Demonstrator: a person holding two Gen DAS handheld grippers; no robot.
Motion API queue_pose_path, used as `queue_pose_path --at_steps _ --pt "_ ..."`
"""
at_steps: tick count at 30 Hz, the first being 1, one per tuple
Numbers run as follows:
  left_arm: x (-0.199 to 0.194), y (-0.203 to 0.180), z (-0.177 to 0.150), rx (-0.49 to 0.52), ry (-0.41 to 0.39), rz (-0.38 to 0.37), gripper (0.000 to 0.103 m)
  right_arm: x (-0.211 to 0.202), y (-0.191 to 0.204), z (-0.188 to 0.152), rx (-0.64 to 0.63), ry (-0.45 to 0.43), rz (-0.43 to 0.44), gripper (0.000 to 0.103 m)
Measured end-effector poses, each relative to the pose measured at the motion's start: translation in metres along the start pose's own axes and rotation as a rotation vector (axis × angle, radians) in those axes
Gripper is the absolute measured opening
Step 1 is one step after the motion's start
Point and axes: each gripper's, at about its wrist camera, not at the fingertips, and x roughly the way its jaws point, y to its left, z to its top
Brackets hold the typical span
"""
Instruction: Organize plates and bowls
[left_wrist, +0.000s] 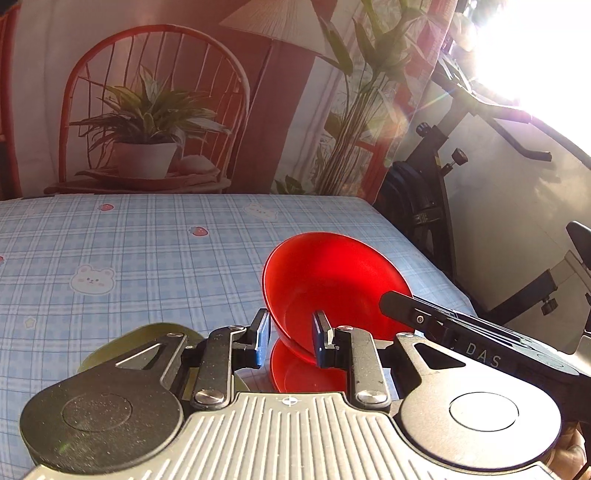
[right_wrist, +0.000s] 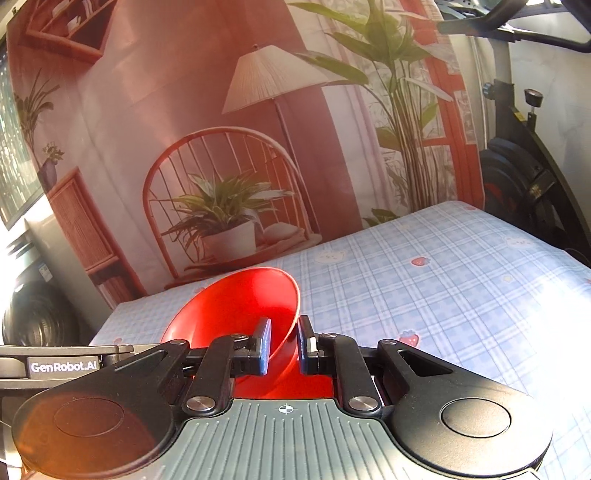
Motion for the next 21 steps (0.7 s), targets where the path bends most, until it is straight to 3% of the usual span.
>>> queue_pose_path --at_steps 8,21 --pt "0.036 0.001 -0.018 0.005 0.11 -0.024 0.024 0.009 -0.026 -0.025 0.035 0.071 -0.037 0.014" --pt "0.05 -0.002 -0.026 0.051 0.152 -0.031 0.024 0.017 -0.038 -0.037 0.056 0.109 -0.046 0.014"
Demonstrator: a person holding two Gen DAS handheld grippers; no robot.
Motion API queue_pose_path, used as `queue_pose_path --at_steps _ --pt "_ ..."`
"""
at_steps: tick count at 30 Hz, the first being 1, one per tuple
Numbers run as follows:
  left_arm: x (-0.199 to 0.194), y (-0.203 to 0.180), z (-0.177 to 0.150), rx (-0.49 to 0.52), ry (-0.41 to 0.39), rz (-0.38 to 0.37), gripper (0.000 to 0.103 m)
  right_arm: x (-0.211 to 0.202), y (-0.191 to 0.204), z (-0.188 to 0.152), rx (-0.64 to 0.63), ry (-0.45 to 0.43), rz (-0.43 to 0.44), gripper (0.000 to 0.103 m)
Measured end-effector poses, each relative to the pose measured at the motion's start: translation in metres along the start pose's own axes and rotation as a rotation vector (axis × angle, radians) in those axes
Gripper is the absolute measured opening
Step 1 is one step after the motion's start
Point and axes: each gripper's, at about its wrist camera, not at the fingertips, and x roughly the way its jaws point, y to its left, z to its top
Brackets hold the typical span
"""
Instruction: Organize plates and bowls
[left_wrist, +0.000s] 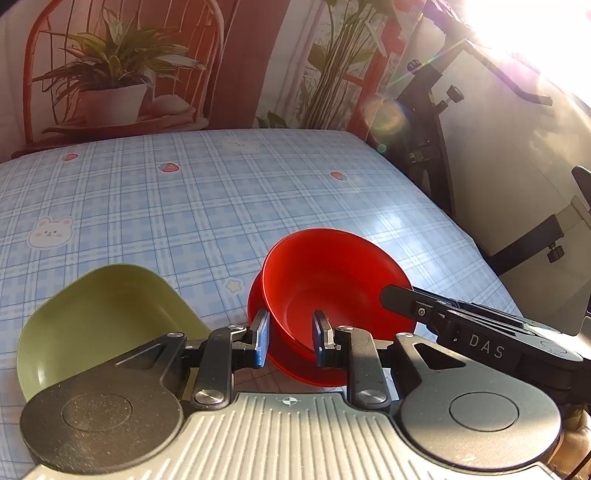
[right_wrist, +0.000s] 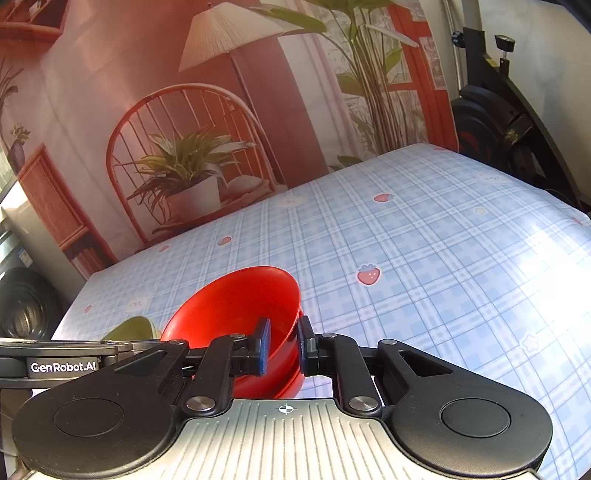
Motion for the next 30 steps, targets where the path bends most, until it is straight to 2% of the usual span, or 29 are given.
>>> queue_pose_path --at_steps 30 --pt "0.019 0.004 0.003 -0.055 0.025 0.032 0.028 0.019 -0.017 -0.006 0.06 0.043 0.002 0.017"
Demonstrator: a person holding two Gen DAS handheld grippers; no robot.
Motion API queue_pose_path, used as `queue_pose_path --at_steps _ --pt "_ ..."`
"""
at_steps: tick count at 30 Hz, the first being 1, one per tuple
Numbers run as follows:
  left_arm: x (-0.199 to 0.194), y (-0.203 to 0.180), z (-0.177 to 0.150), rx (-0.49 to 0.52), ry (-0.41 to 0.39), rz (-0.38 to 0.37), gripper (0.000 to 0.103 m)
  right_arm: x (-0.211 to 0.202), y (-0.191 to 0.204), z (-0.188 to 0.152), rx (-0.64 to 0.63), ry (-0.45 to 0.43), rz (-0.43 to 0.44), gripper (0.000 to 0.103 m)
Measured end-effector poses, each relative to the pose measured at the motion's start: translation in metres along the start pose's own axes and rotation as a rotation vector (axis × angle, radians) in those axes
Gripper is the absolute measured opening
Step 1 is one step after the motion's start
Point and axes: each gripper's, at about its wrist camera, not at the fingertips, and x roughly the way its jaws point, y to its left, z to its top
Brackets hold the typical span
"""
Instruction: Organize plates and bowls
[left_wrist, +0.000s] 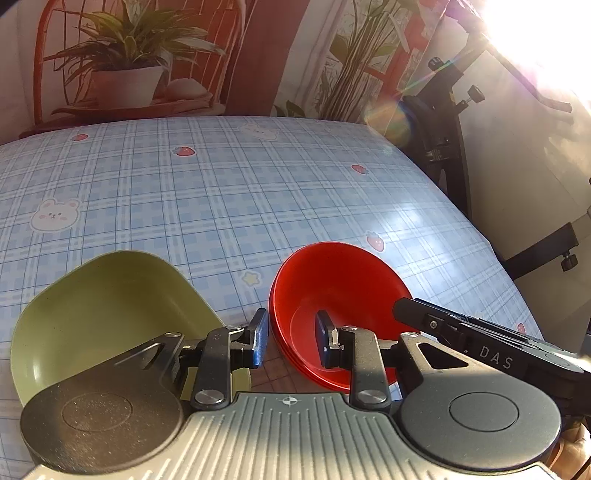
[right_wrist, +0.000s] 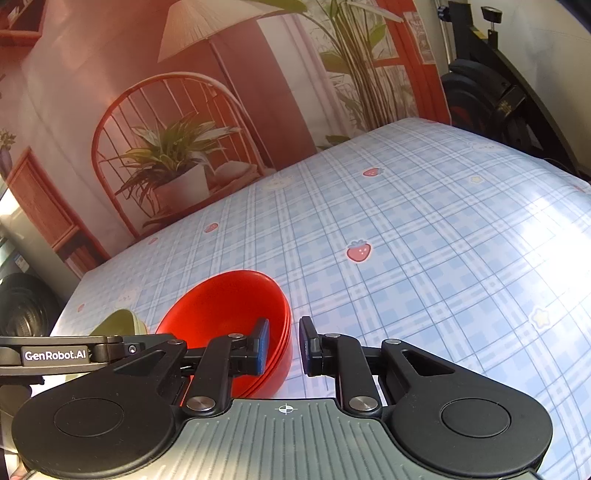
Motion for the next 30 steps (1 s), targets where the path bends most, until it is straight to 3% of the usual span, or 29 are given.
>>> queue_pose_path --at_steps 16,30 --pt "0.016 -0.001 -0.003 0.004 0.042 -0.013 0.028 0.008 -0.015 -0.006 0.072 0.013 0.06 0.015" --pt "0.0 -0.004 -0.001 0.011 -0.006 -0.041 0.028 -0.001 -0.002 0.007 0.054 -0.002 0.027 0.01"
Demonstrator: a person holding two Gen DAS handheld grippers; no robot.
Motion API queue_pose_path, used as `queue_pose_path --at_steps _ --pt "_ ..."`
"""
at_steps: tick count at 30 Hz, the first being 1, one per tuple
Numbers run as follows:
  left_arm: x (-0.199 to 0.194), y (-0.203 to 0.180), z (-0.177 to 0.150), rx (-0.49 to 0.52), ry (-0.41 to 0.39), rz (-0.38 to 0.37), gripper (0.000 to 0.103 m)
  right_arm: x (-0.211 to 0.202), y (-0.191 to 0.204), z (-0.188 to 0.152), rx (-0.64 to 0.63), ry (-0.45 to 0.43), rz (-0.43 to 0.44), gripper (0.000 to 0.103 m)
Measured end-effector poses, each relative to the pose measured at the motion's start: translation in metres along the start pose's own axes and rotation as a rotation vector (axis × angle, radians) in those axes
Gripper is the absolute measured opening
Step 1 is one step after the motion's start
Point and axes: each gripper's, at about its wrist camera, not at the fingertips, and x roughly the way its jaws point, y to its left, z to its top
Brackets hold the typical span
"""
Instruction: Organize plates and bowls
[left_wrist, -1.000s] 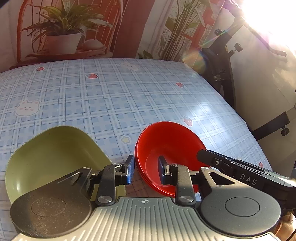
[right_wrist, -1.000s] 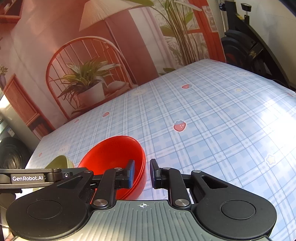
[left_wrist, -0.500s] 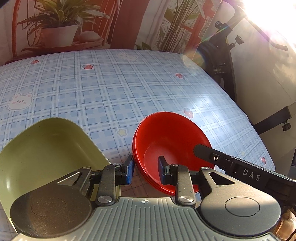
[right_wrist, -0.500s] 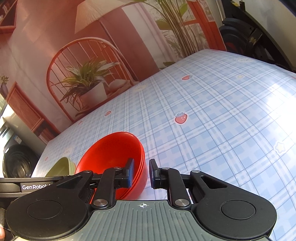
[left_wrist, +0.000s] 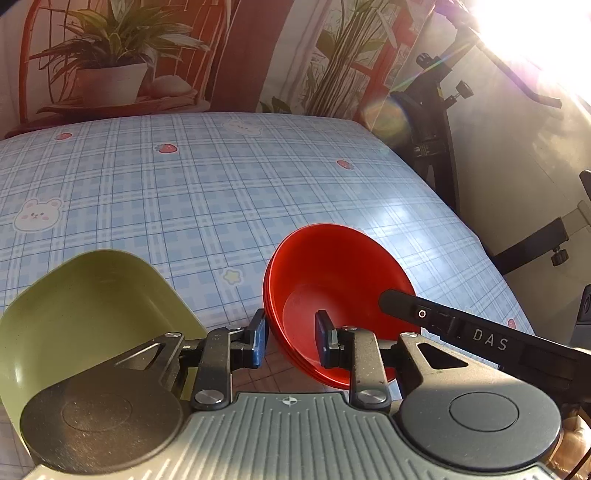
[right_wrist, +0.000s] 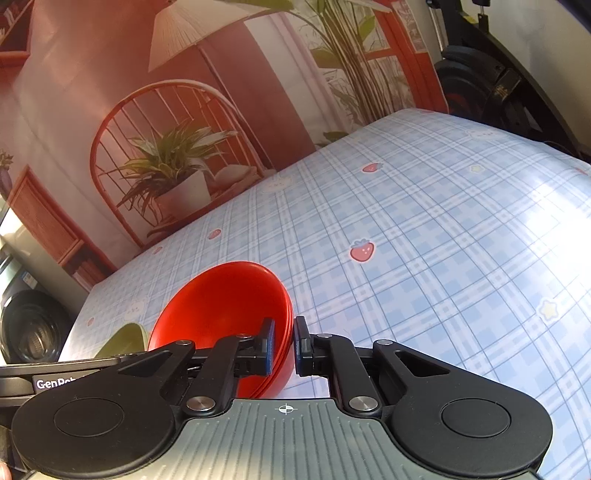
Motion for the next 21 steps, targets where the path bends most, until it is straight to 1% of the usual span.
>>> queue_pose_path --at_steps 5,9,15,21 --pt "-0.02 0.002 0.008 -0.005 -0.05 -0.005 0.028 -0.01 0.021 0.017 -0.031 -0.024 0.02 0.01" --pt "-0.046 0.006 0.013 -0.001 -0.102 0.006 0.028 -0.017 0.045 0.031 -0.06 -0.044 0.053 0.01" --pt "-0.09 0.021 0.028 -0.018 -0.177 0.025 0.028 -0.028 0.095 0.057 -0.135 -0.088 0.113 0.01" --pt "-0.138 0.026 0.049 0.008 -0.282 0.082 0.028 -0.042 0.15 0.084 -0.237 -0.165 0.174 0.01"
